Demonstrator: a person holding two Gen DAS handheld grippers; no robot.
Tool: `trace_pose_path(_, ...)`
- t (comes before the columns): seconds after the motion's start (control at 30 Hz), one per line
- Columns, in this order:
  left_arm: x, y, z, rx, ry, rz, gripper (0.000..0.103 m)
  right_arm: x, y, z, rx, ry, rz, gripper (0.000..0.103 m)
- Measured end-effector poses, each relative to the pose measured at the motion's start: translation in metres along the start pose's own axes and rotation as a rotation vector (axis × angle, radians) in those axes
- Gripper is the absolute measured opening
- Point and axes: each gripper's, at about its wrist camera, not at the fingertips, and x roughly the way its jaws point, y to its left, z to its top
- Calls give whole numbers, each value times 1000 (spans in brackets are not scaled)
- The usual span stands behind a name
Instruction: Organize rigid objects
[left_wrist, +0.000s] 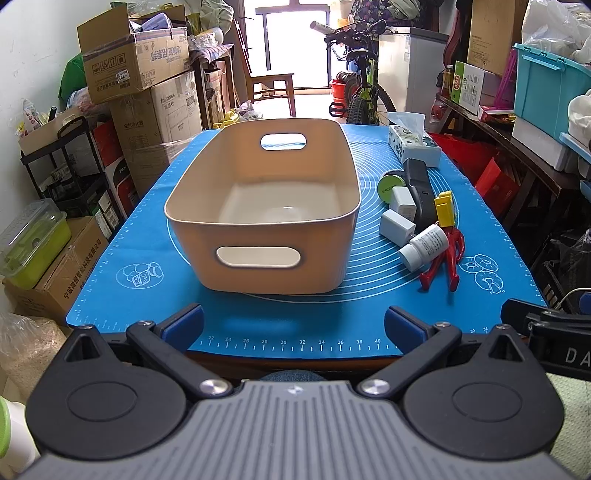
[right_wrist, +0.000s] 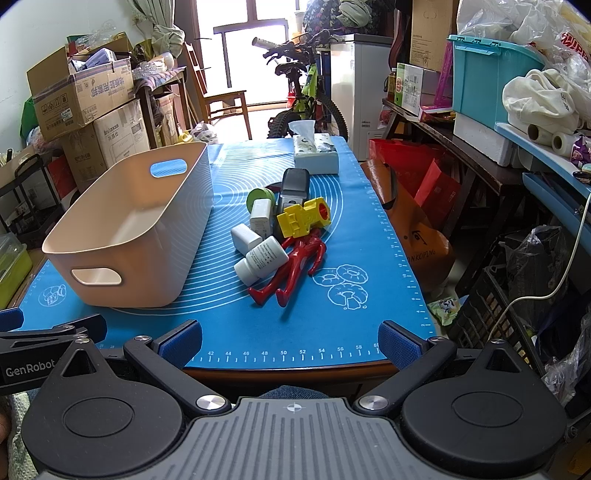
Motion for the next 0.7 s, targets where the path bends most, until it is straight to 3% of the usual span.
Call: trace_pose_path(0.7, 2, 0, -4, 2, 4, 4, 103, 0, 0, 0, 0, 0, 1, 100)
